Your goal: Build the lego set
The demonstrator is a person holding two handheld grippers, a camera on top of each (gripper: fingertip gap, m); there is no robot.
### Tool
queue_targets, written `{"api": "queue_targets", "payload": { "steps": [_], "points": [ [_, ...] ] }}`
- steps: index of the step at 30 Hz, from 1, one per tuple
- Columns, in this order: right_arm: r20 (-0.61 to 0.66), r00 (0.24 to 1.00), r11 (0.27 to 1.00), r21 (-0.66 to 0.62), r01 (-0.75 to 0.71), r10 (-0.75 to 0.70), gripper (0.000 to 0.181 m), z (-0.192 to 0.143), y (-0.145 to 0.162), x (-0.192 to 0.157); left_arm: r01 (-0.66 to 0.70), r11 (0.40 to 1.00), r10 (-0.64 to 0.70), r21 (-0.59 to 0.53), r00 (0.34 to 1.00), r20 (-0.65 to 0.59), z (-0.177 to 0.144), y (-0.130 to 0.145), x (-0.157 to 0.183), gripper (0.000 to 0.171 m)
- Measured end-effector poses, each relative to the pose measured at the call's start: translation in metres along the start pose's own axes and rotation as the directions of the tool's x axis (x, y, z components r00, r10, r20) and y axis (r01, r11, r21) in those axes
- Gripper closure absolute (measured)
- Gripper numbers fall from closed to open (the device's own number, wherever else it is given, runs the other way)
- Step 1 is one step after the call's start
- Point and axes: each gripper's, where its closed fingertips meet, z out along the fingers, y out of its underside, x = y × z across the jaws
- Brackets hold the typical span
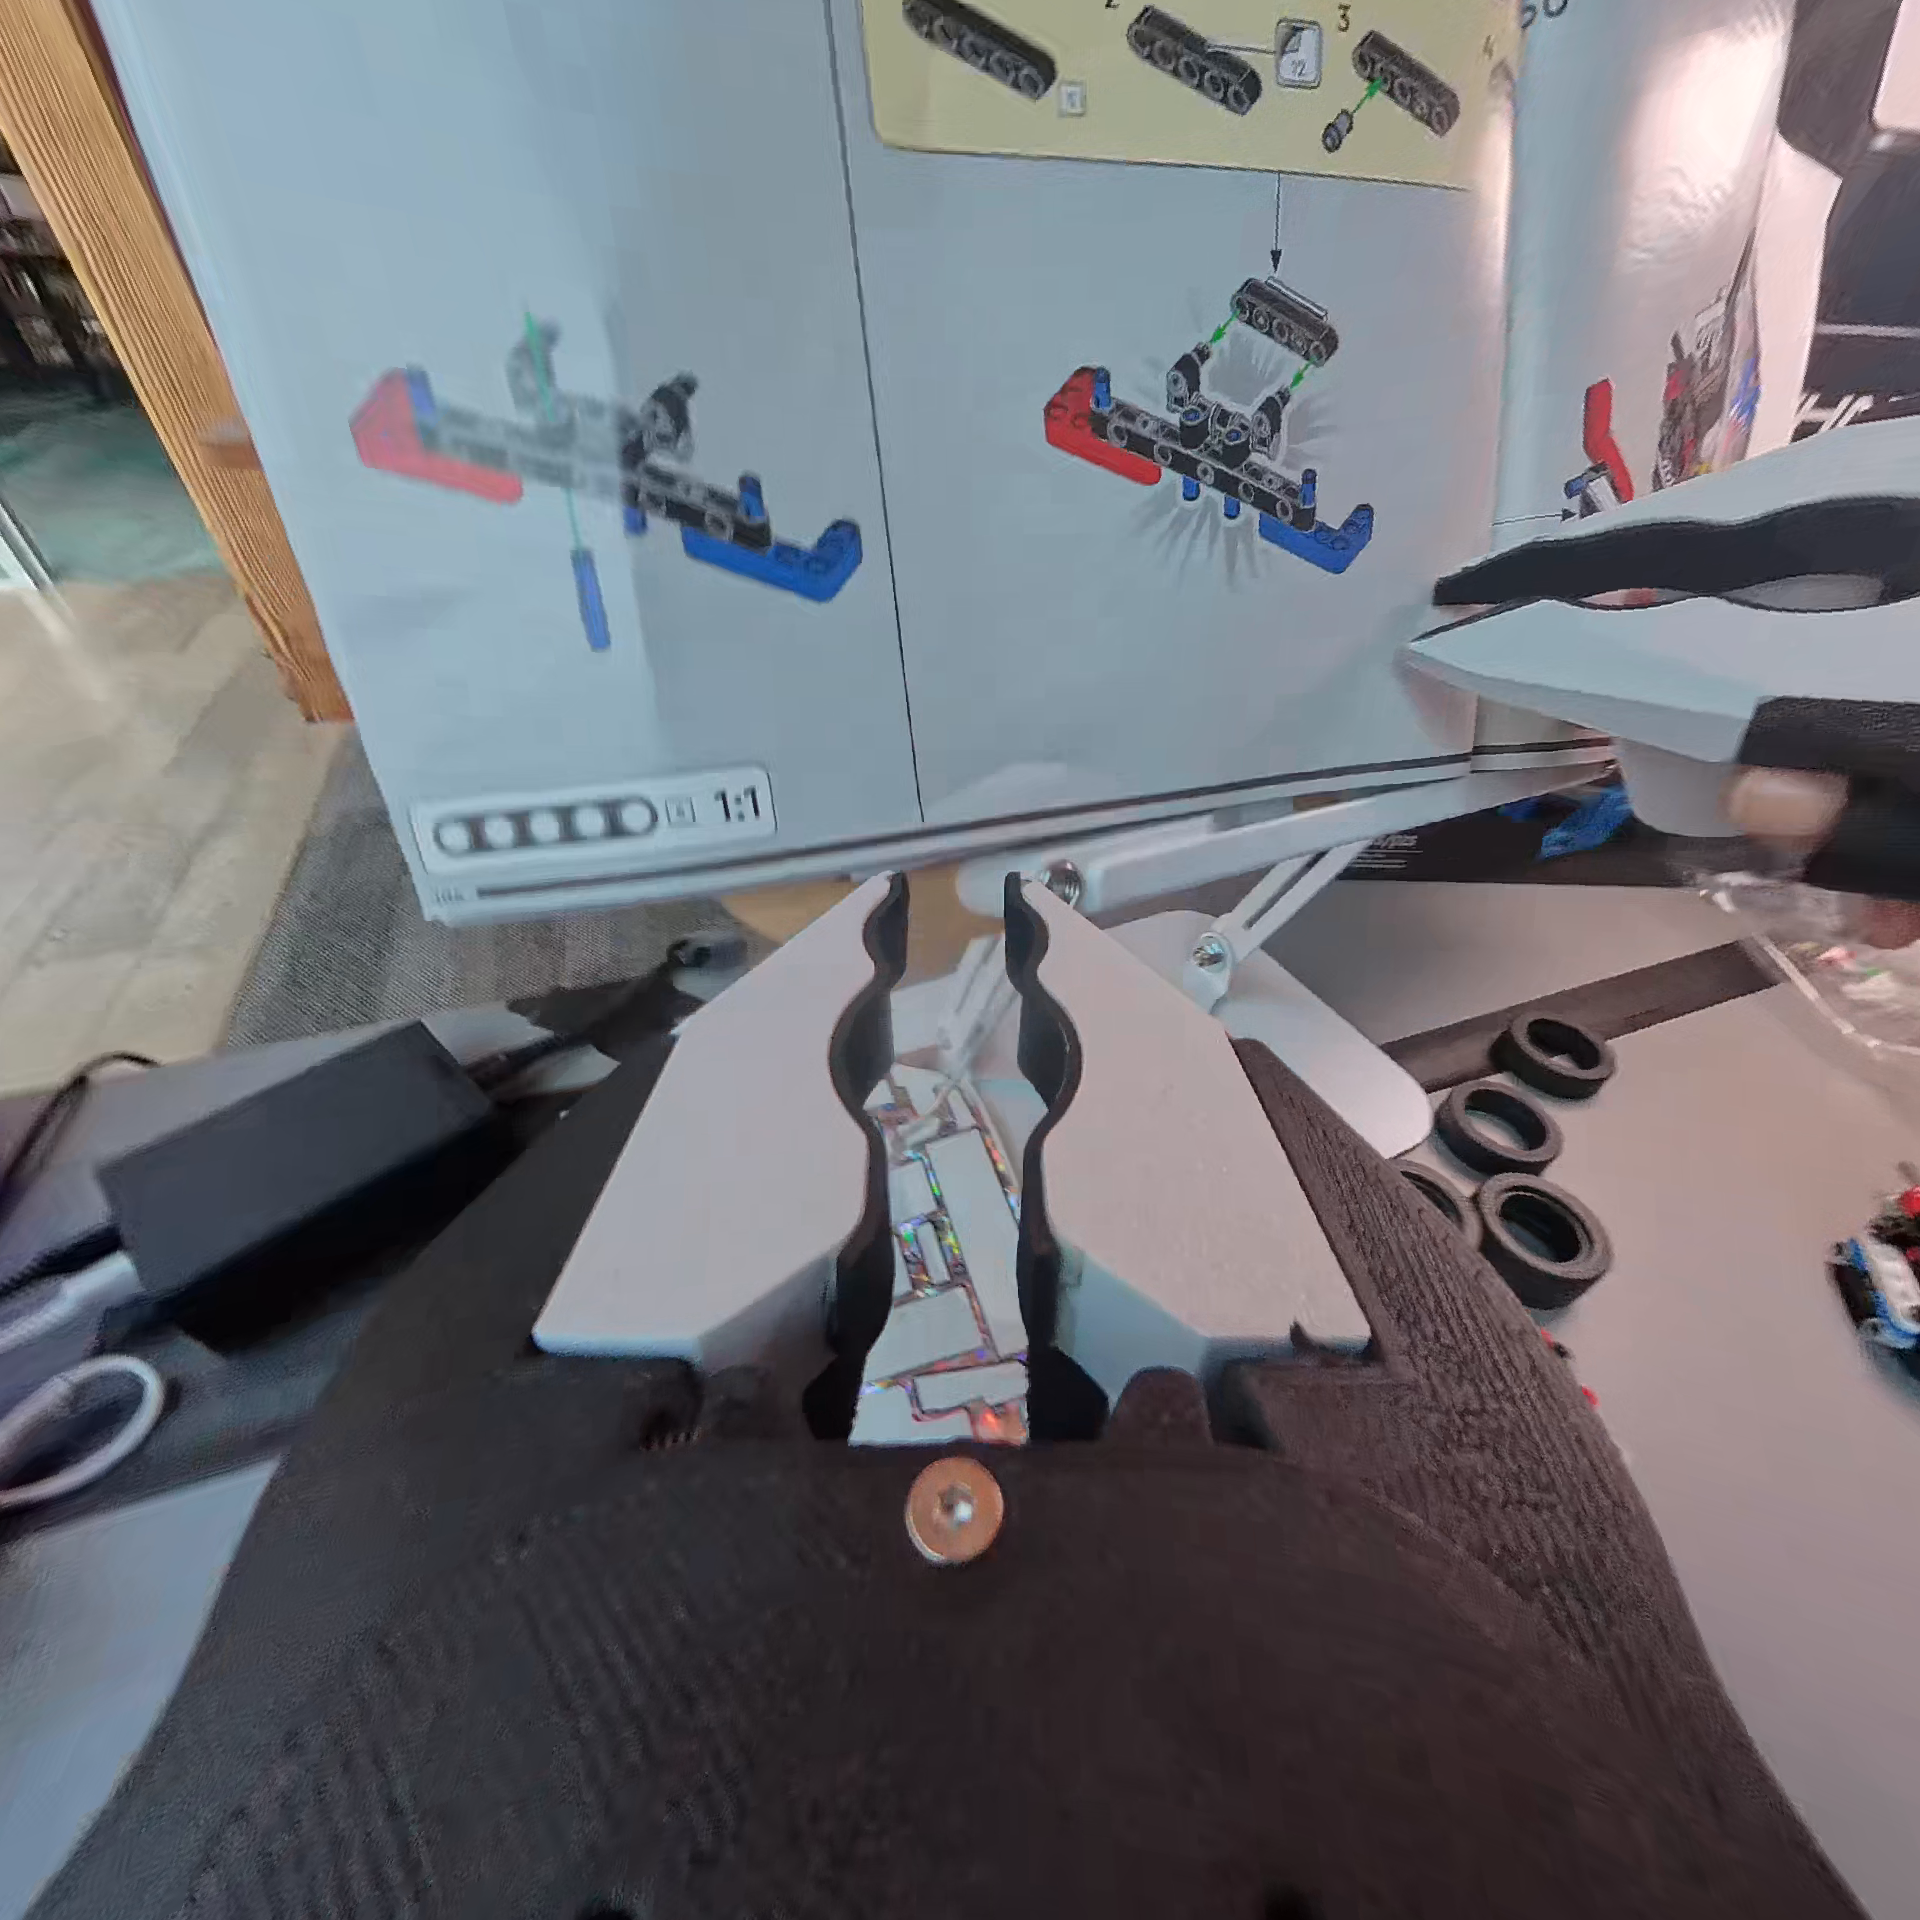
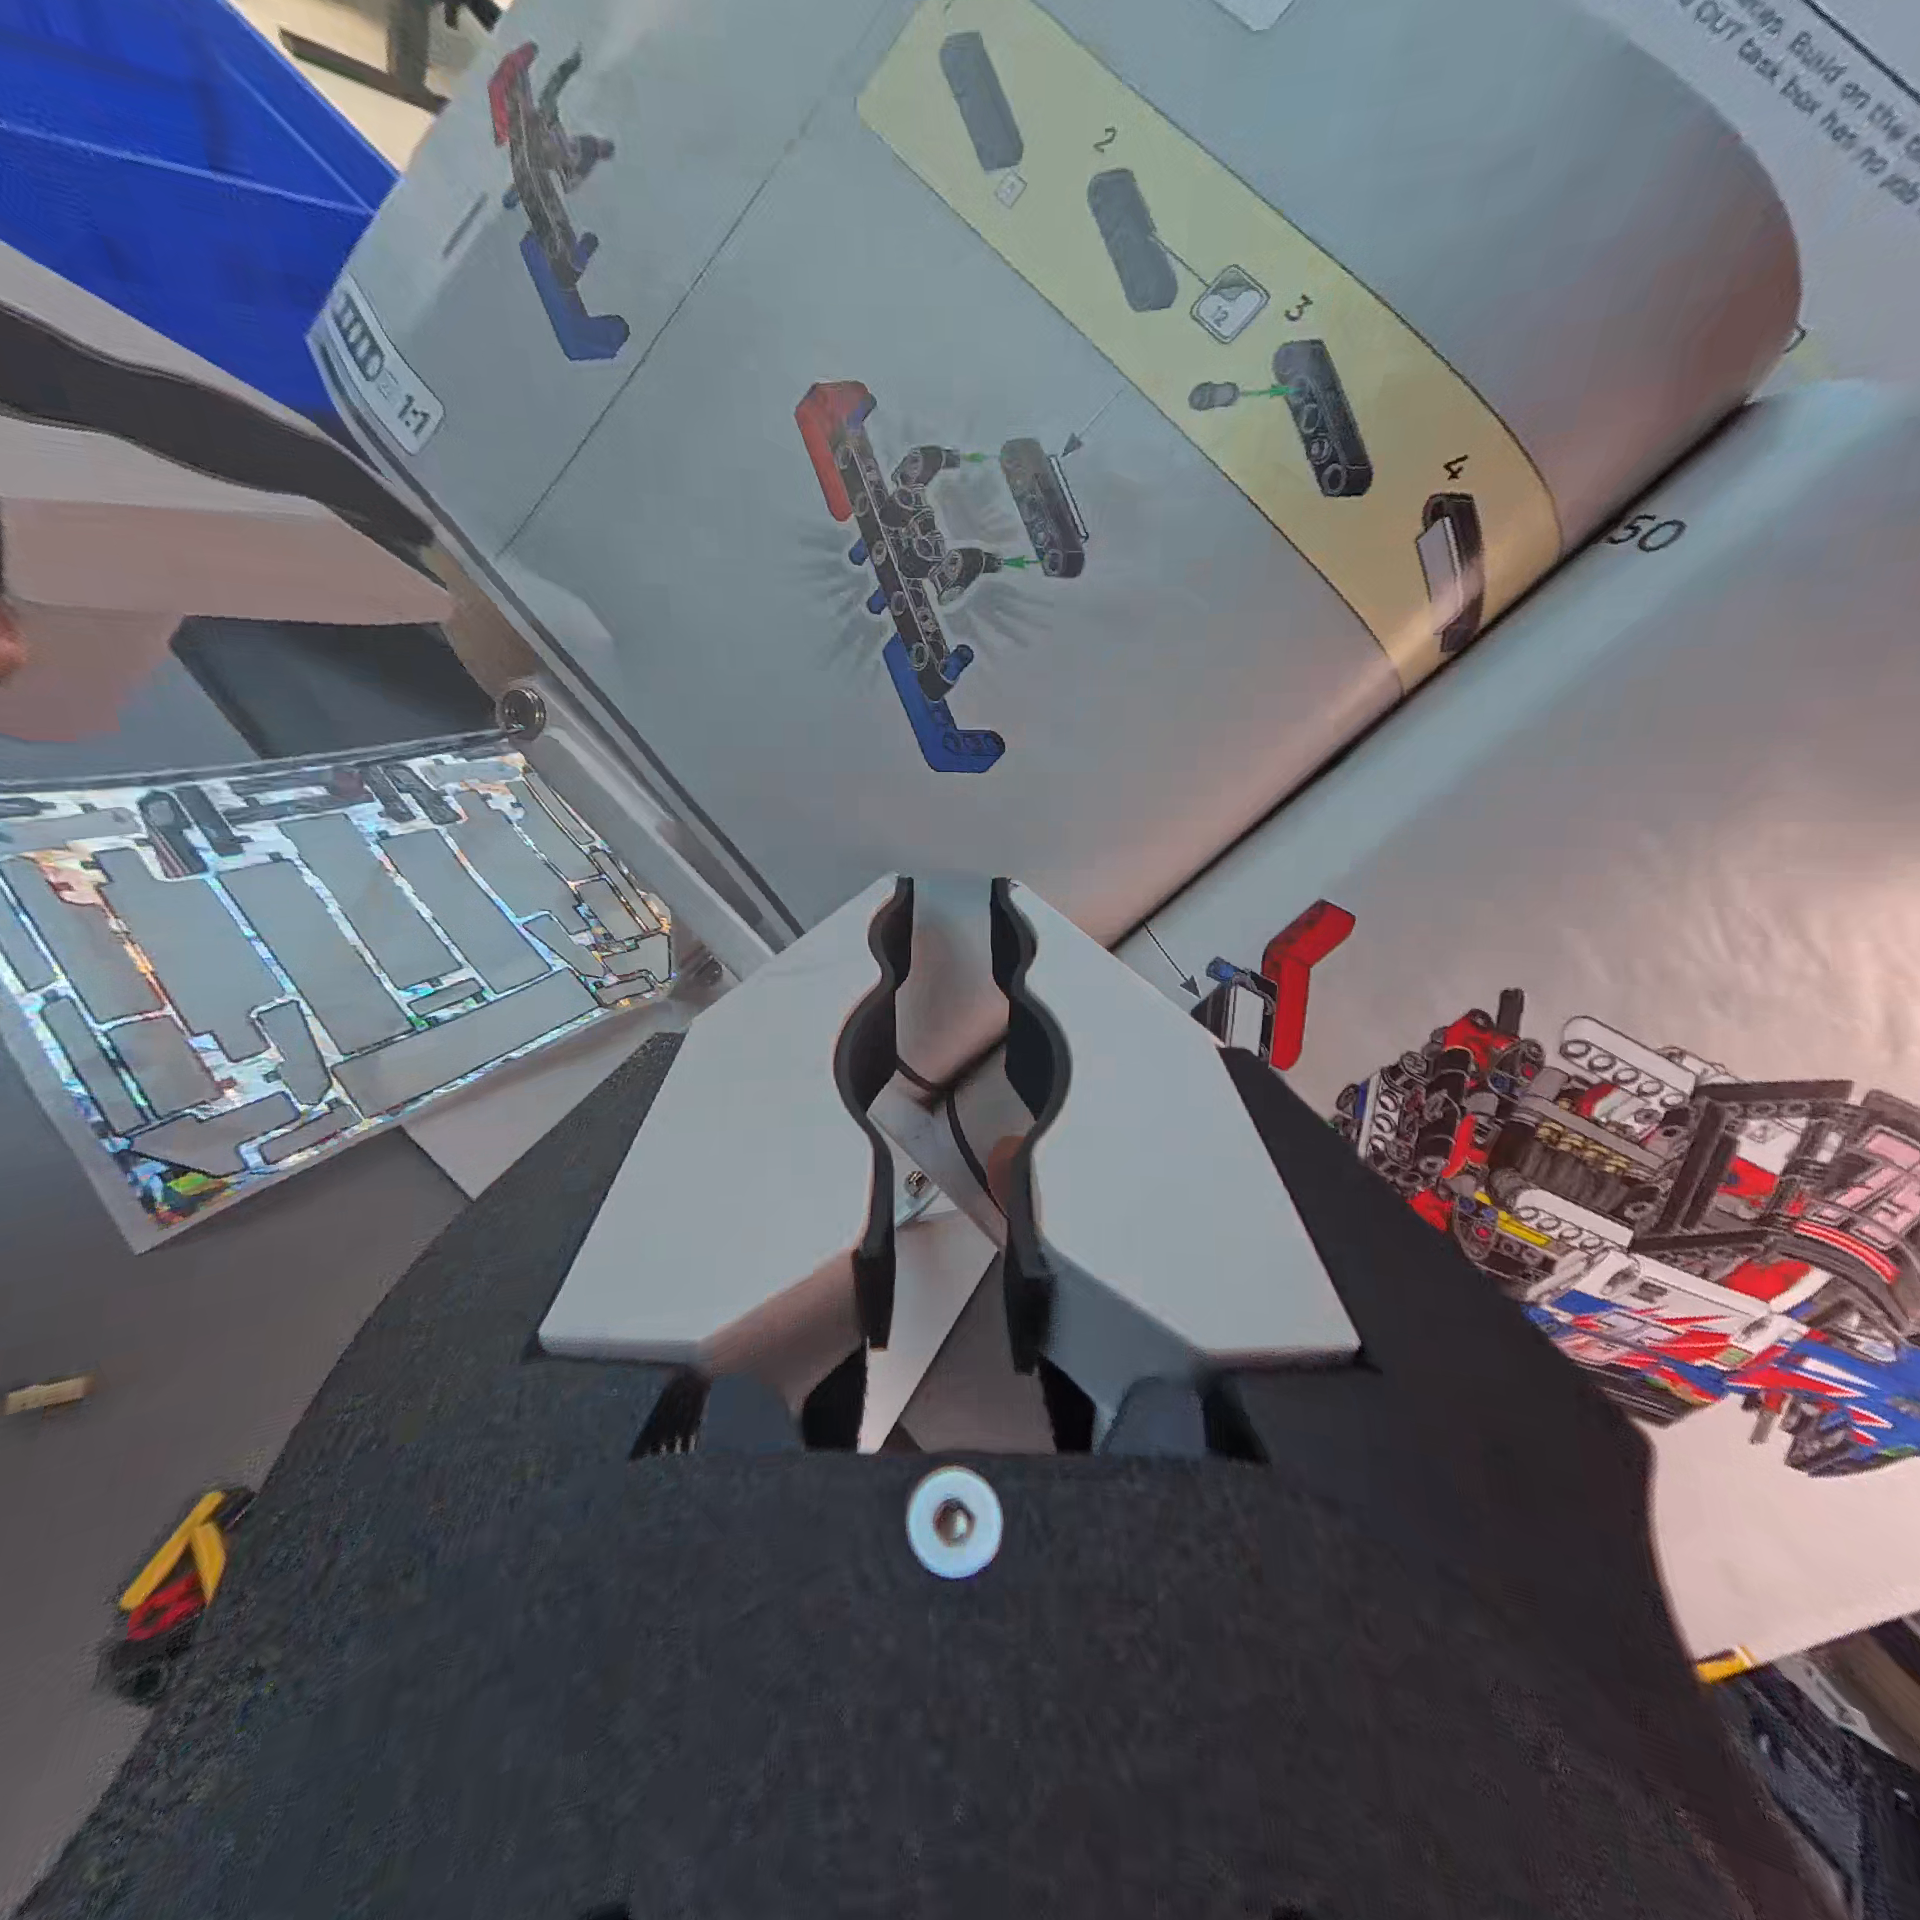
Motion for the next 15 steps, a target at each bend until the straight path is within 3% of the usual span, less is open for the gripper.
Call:
{"api": "queue_targets", "payload": {
  "steps": [2, 4, 5, 7, 9, 10, 11, 13, 15],
  "points": [
    [-0.034, 0.997, 0.997, -0.023, 0.074, -0.075, 0.168, 0.006, -0.002, -0.003, 0.182, 0.983, -0.182, -0.004, 0.982, -0.039, -0.009, 0.021, 0.005, 0.151],
    [-0.044, 0.994, 0.995, -0.037, 0.097, -0.099, 0.162, 0.01, -0.003, -0.009, 0.403, 0.914, -0.405, -0.034, 0.912, -0.068, -0.014, 0.048, 0.005, 0.138],
    [-0.049, 0.993, 0.994, -0.042, 0.101, -0.103, 0.16, 0.012, -0.002, -0.011, 0.531, 0.846, -0.534, -0.05, 0.841, -0.087, -0.013, 0.06, 0.004, 0.129],
    [-0.047, 0.993, 0.994, -0.047, 0.103, -0.105, 0.161, 0.014, -0.002, -0.013, 0.775, 0.626, -0.777, -0.079, 0.613, -0.141, -0.008, 0.077, 0.001, 0.106],
    [-0.038, 0.995, 0.995, -0.051, 0.089, -0.091, 0.162, 0.016, -0.002, -0.015, 0.902, 0.426, -0.895, -0.073, 0.408, -0.183, 0.0, 0.084, -0.007, 0.092],
    [-0.033, 0.996, 0.995, -0.052, 0.081, -0.083, 0.162, 0.017, -0.001, -0.015, 0.927, 0.371, -0.913, -0.05, 0.355, -0.201, 0.004, 0.085, -0.012, 0.091],
    [-0.031, 0.996, 0.996, -0.054, 0.078, -0.079, 0.163, 0.017, -0.001, -0.015, 0.943, 0.331, -0.919, -0.028, 0.315, -0.238, 0.007, 0.08, -0.016, 0.096],
    [-0.028, 0.996, 0.994, -0.059, 0.088, -0.09, 0.164, 0.018, -0.001, -0.016, 0.971, 0.24, -0.91, 0.01, 0.229, -0.346, 0.006, 0.062, -0.026, 0.127],
    [-0.022, 0.994, 0.993, -0.066, 0.102, -0.104, 0.164, 0.019, 0.0, -0.017, 0.962, 0.251, -0.896, 0.11, 0.274, -0.35, -0.002, 0.054, -0.049, 0.16]
  ]
}}
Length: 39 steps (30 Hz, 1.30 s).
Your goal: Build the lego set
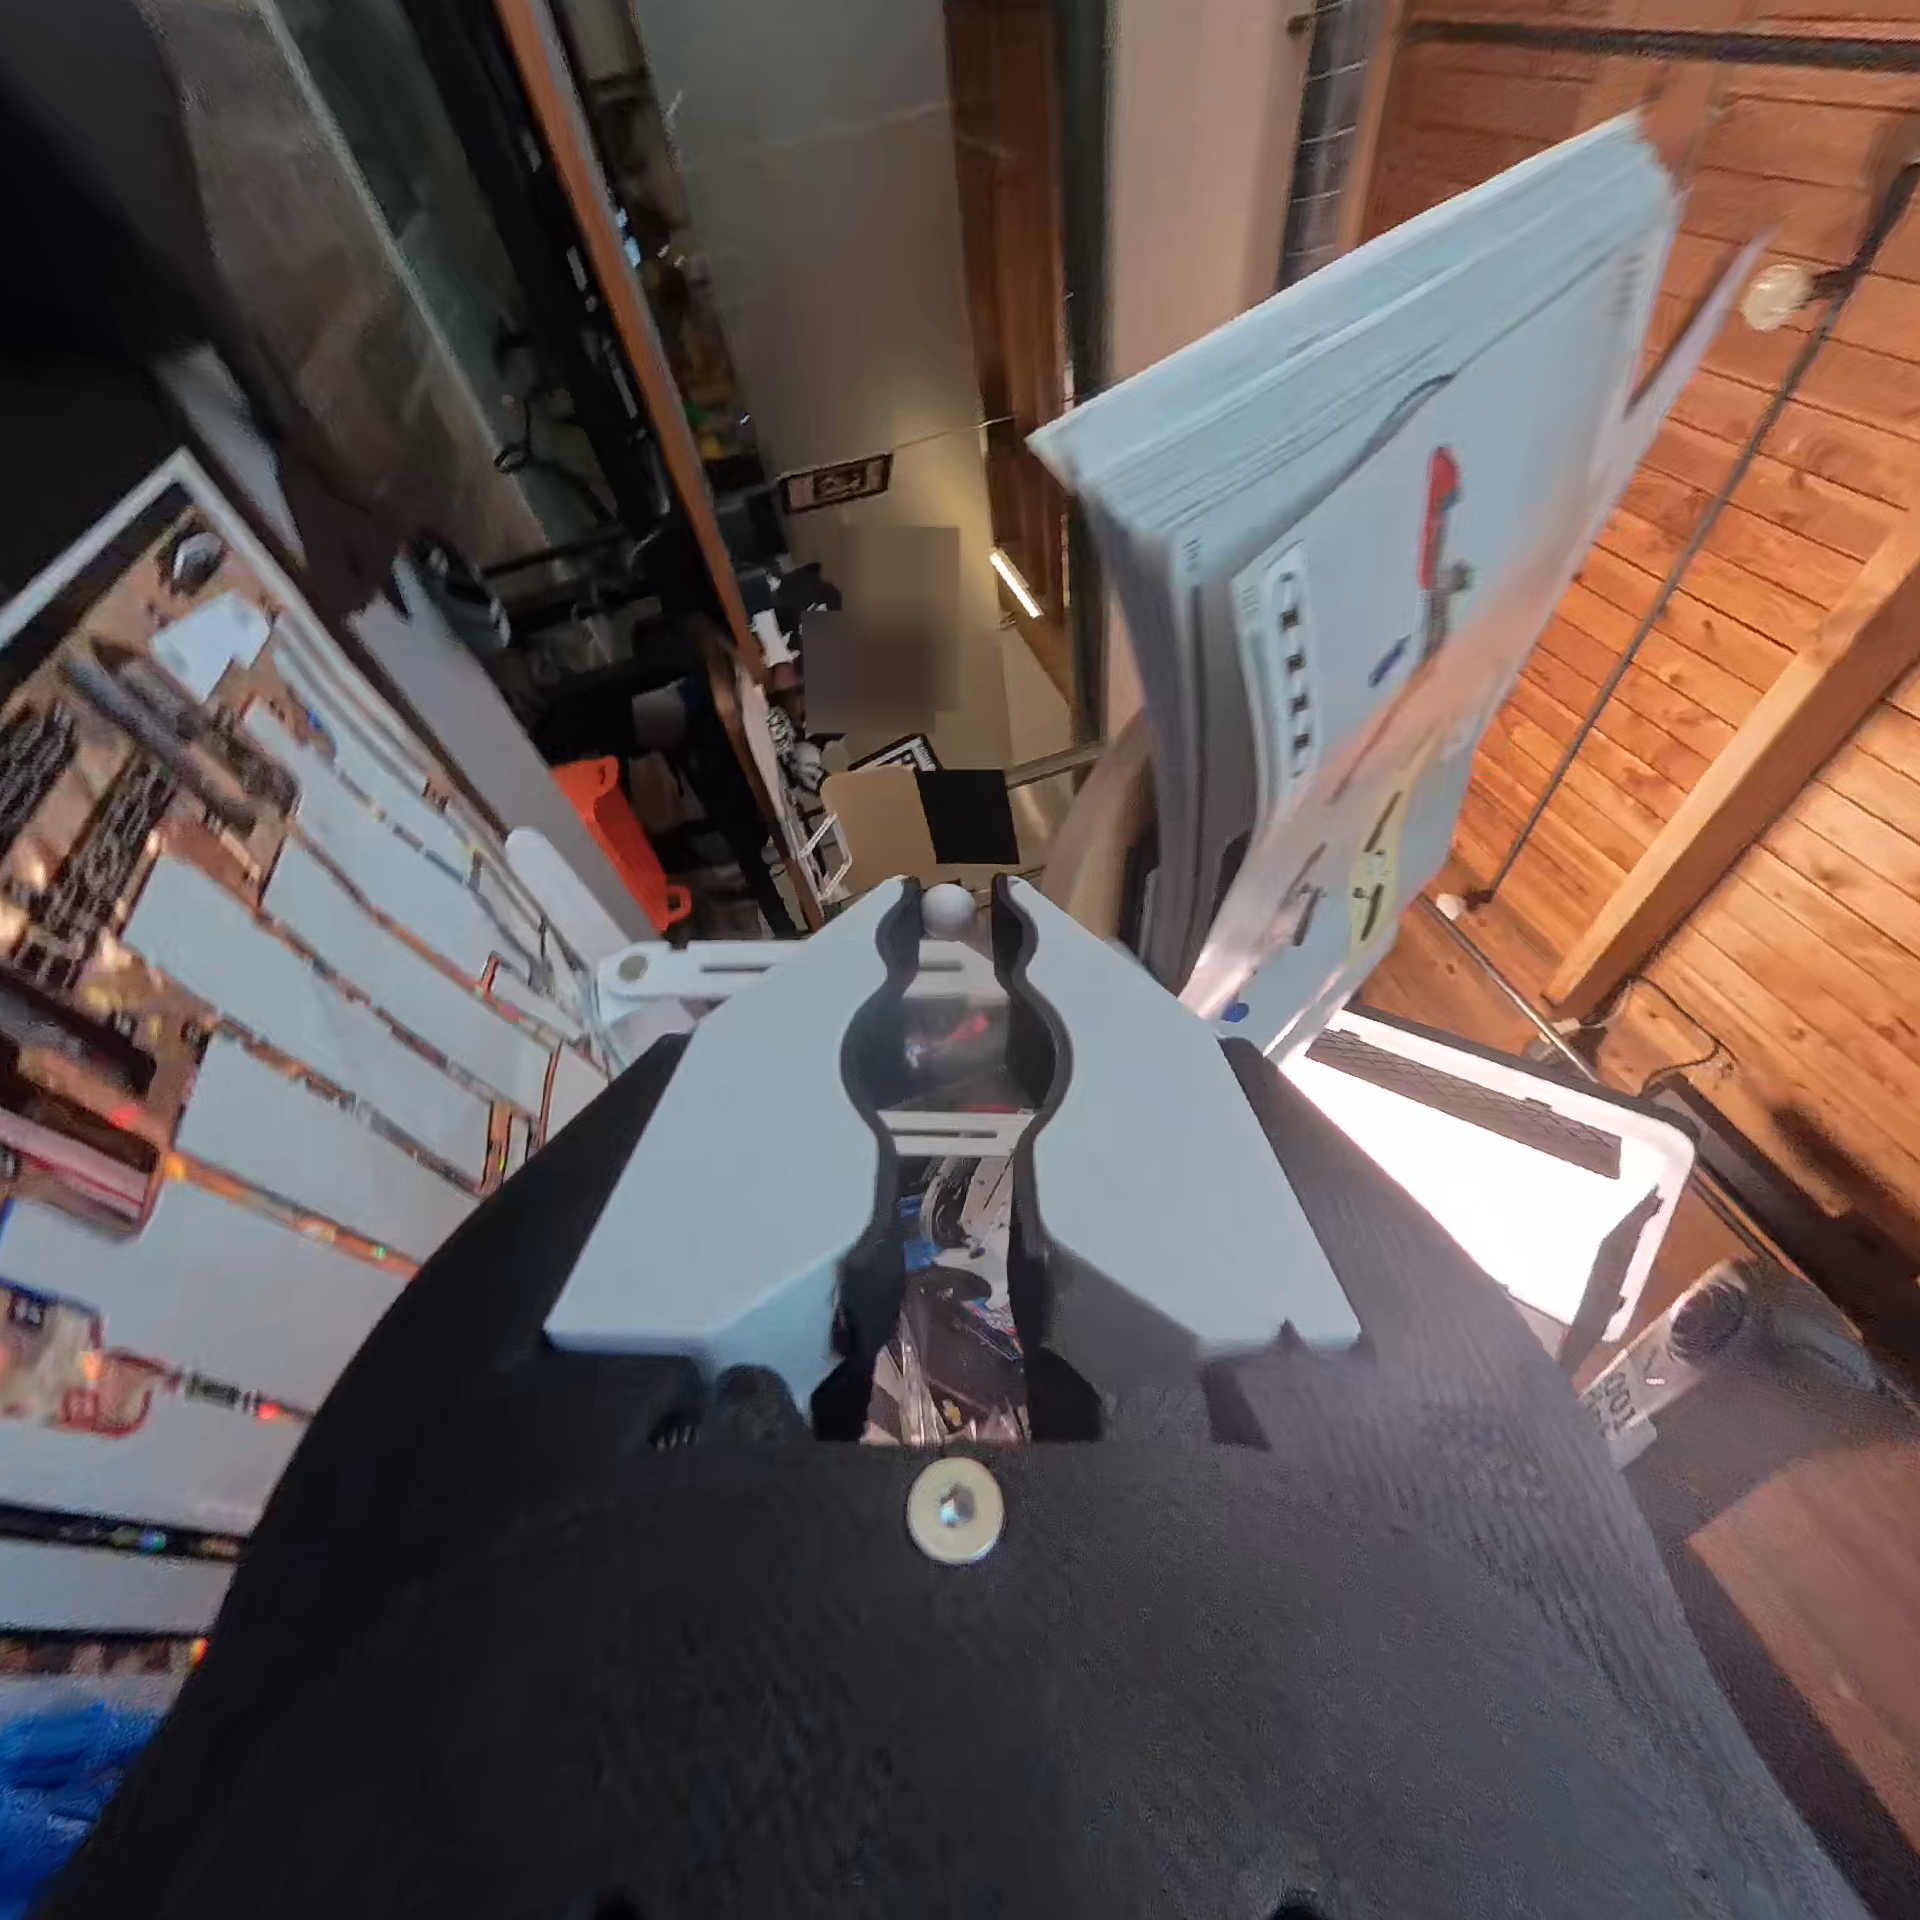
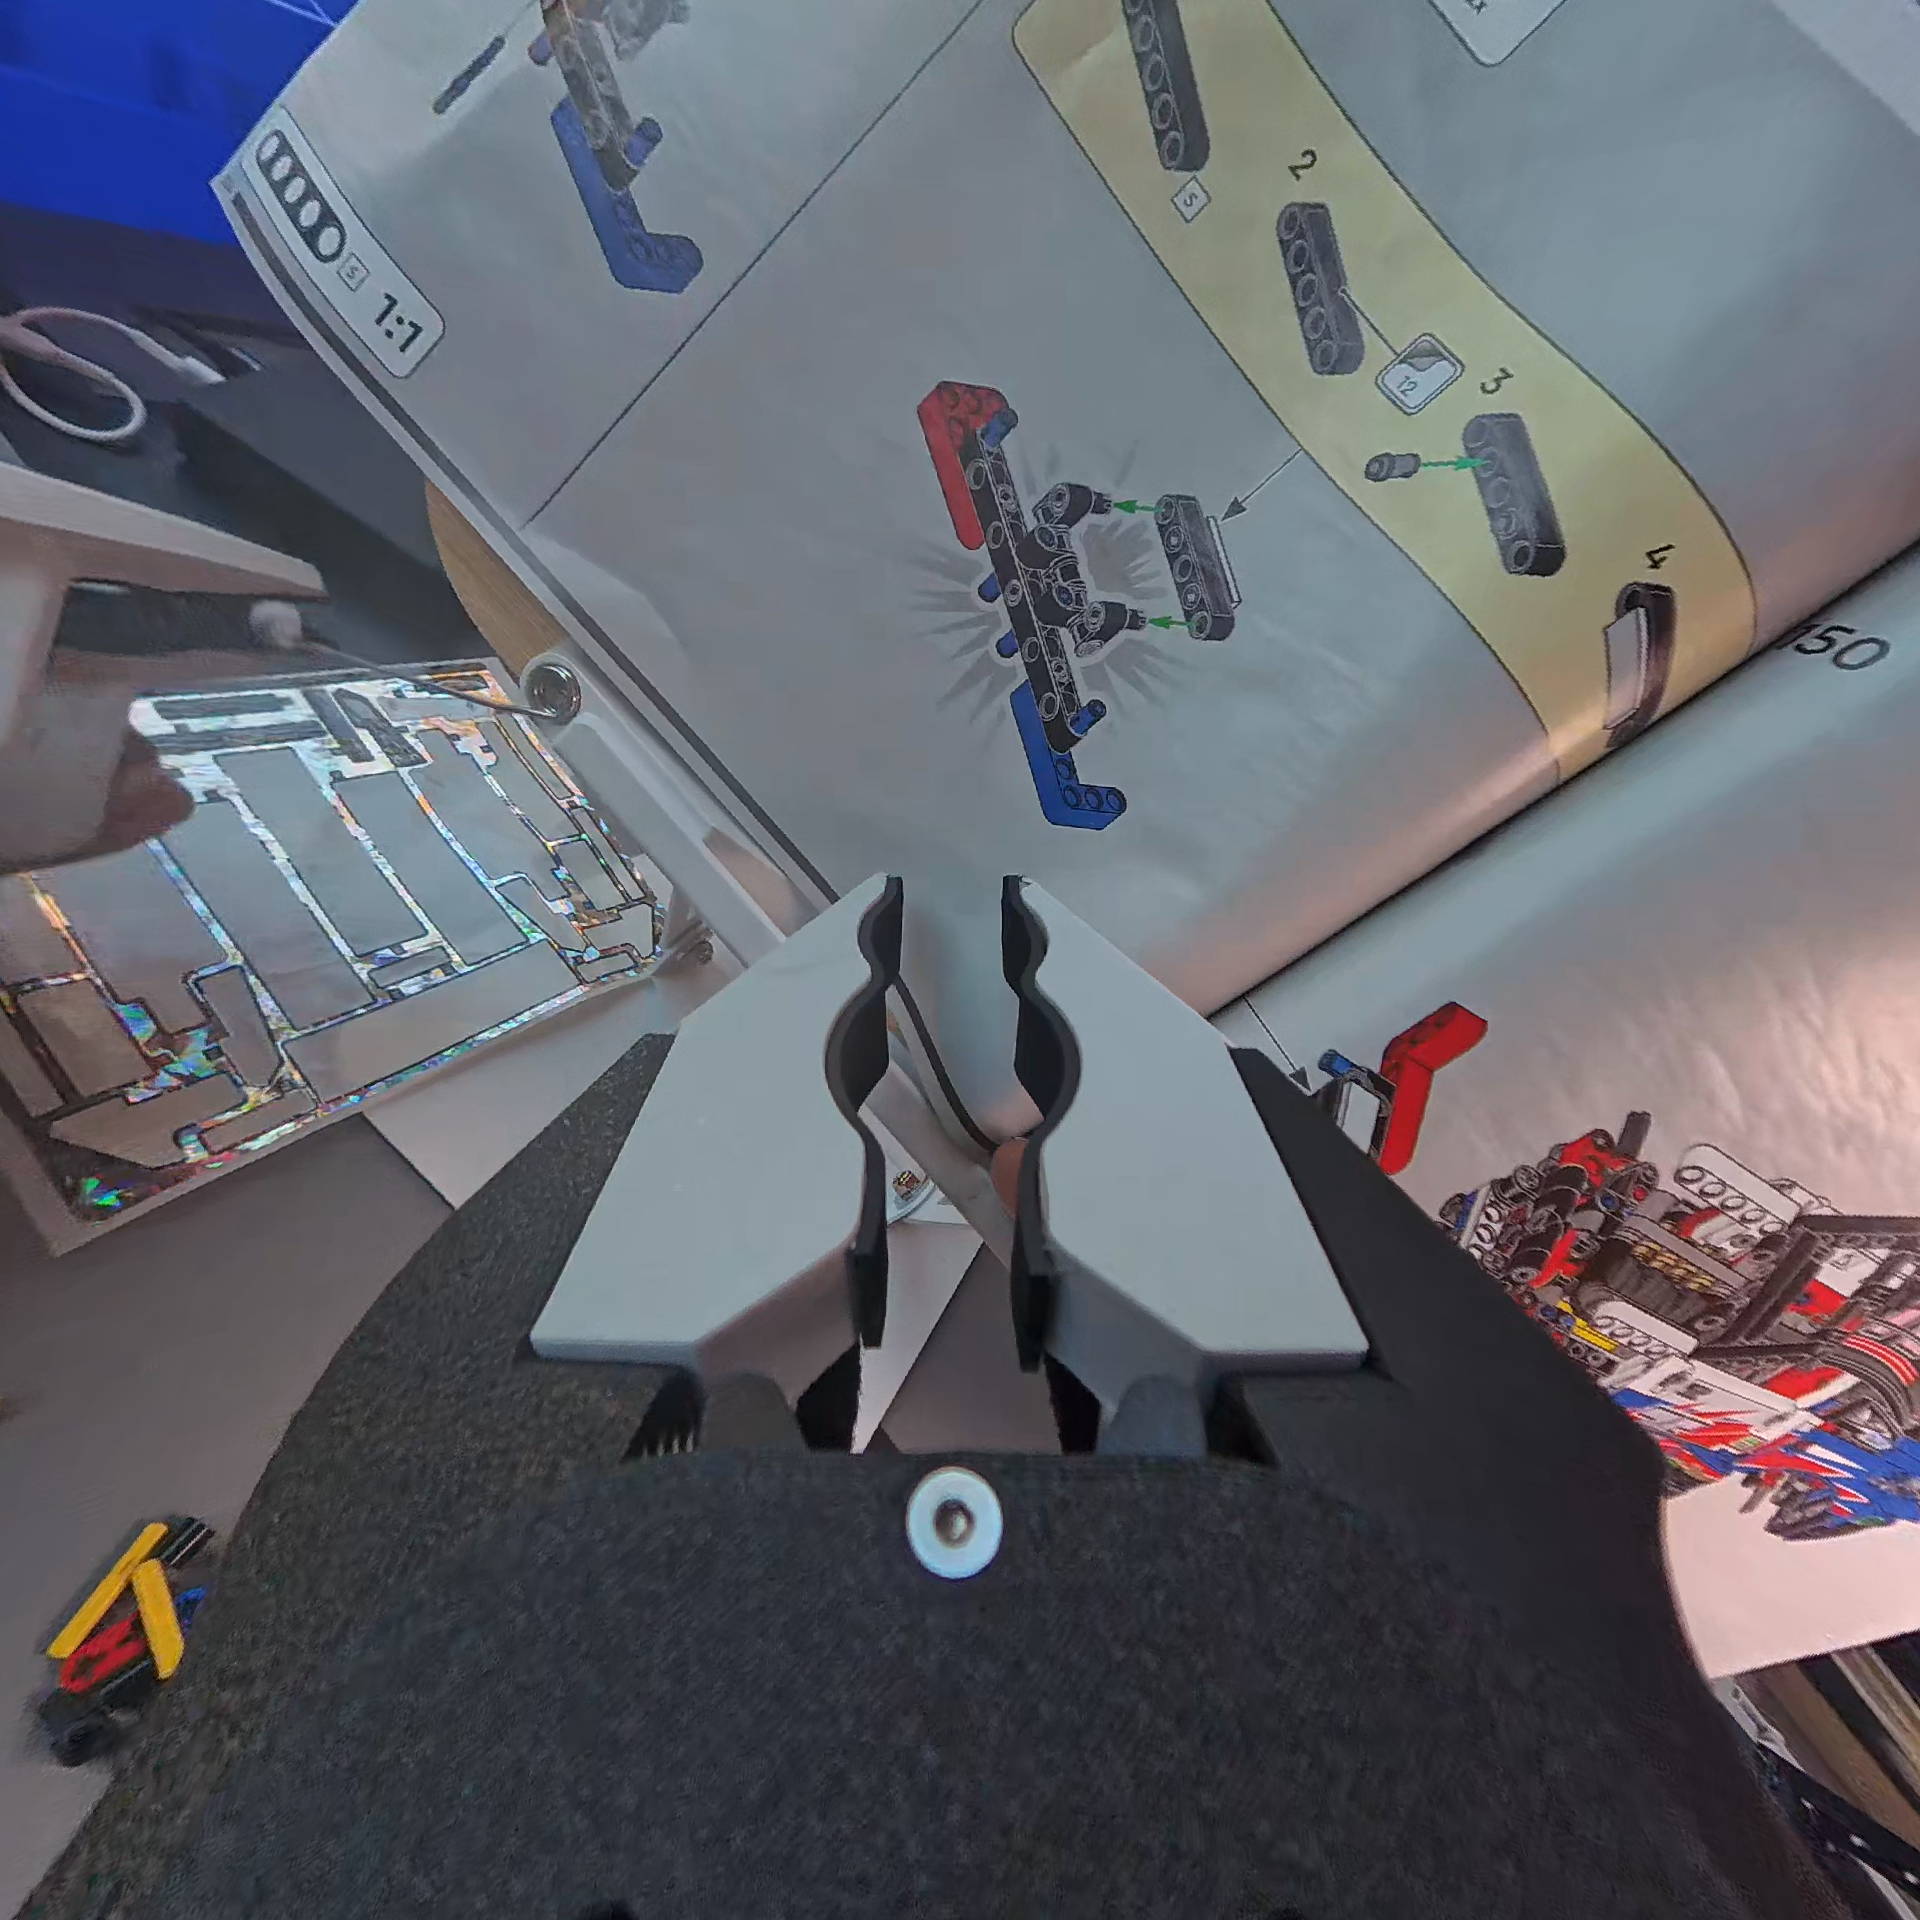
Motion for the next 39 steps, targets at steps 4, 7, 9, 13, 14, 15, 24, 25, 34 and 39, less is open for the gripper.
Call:
{"api": "queue_targets", "payload": {
  "steps": [4, 7, 9, 13, 14, 15, 24, 25, 34, 39],
  "points": [
    [0.011, 1.0, 1.0, -0.02, 0.013, -0.013, 0.165, 0.003, 0.001, -0.004, -0.273, 0.962, 0.272, -0.008, 0.961, -0.052, -0.002, -0.021, 0.042, 0.163],
    [-0.001, 1.0, 0.999, -0.028, 0.024, -0.024, 0.167, 0.005, 0.001, -0.003, -0.539, 0.84, 0.541, -0.065, 0.841, 0.003, 0.002, -0.022, 0.07, 0.163],
    [0.001, 1.0, 0.999, -0.033, 0.02, -0.02, 0.166, 0.006, 0.001, -0.004, -0.661, 0.745, 0.665, -0.093, 0.747, 0.017, 0.01, -0.02, 0.086, 0.163],
    [-0.005, 0.999, 0.998, -0.045, 0.033, -0.033, 0.166, 0.007, 0.003, -0.003, -0.88, 0.431, 0.895, -0.199, 0.445, -0.035, 0.034, -0.002, 0.112, 0.163],
    [-0.006, 0.999, 0.998, -0.045, 0.032, -0.032, 0.166, 0.007, 0.003, -0.002, -0.91, 0.344, 0.928, -0.231, 0.367, -0.061, 0.041, 0.005, 0.116, 0.163],
    [-0.005, 1.0, 0.999, -0.045, 0.026, -0.027, 0.167, 0.007, 0.003, -0.001, -0.926, 0.271, 0.949, -0.263, 0.302, -0.088, 0.048, 0.011, 0.119, 0.163],
    [0.028, 1.0, 1.0, -0.029, -0.005, 0.006, 0.164, 0.003, 0.002, -0.005, -0.919, 0.185, 0.958, -0.349, 0.248, -0.145, 0.067, 0.022, 0.116, 0.157],
    [0.043, 0.999, 1.0, -0.01, -0.029, 0.029, 0.164, 0.0, 0.0, -0.006, -0.924, 0.185, 0.958, -0.334, 0.246, -0.15, 0.064, 0.024, 0.116, 0.15],
    [0.088, 0.984, 0.986, 0.048, -0.159, 0.155, 0.159, -0.017, 0.013, -0.003, -0.941, 0.178, 0.978, -0.288, 0.202, -0.056, 0.058, 0.009, 0.107, 0.16],
    [0.094, 0.982, 0.978, 0.114, -0.174, 0.164, 0.157, -0.031, 0.01, -0.006, -0.953, 0.016, 0.993, -0.303, 0.05, -0.103, 0.062, 0.01, 0.108, 0.159]
  ]
}}
